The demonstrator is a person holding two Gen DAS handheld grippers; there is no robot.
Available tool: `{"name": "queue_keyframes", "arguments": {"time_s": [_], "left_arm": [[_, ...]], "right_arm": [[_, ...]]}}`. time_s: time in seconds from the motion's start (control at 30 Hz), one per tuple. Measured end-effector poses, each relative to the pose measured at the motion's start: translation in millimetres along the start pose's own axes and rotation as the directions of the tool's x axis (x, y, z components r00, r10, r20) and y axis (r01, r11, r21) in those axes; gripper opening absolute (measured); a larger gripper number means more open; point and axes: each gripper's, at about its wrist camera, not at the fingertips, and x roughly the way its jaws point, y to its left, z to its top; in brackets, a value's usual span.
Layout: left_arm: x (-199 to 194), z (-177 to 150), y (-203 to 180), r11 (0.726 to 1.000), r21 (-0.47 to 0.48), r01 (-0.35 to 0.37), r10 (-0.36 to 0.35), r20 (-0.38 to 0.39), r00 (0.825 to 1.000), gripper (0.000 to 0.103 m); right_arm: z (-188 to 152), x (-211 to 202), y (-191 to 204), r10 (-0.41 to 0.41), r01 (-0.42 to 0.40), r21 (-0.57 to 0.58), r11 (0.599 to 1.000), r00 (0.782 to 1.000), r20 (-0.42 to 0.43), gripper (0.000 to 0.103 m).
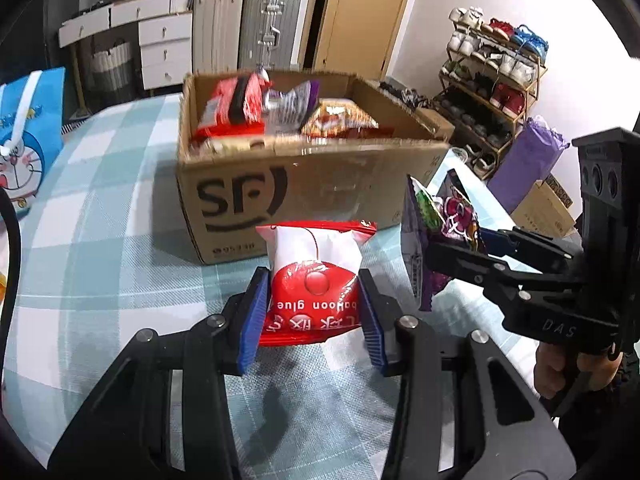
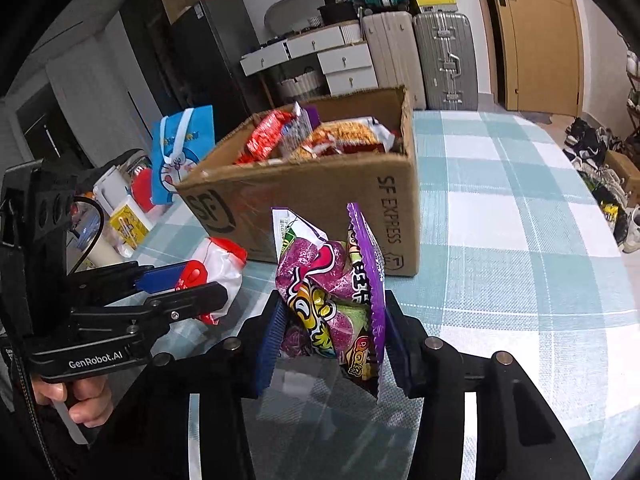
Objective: Organize snacks
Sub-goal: 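Lift and carry the marshmallow pack and candy bag over the box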
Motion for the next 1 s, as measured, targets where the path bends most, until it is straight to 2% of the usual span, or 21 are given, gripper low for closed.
{"name": "queue_keyframes", "arguments": {"time_s": [0.5,1.0], "left_arm": [[-72,23,-3,0.998,-0.027,-0.054,0.057,0.112,0.992,0.04],[-85,63,2,0.995,-0.039,-0.088,0.093,0.185,0.978,0.04]], "right_arm": [[14,-40,11,0.018,-0.016,-0.015,1.0,0.995,0.1,0.047],[45,-58,9,0.015,-0.013,-0.01,1.0,0.985,0.174,0.047]]}}
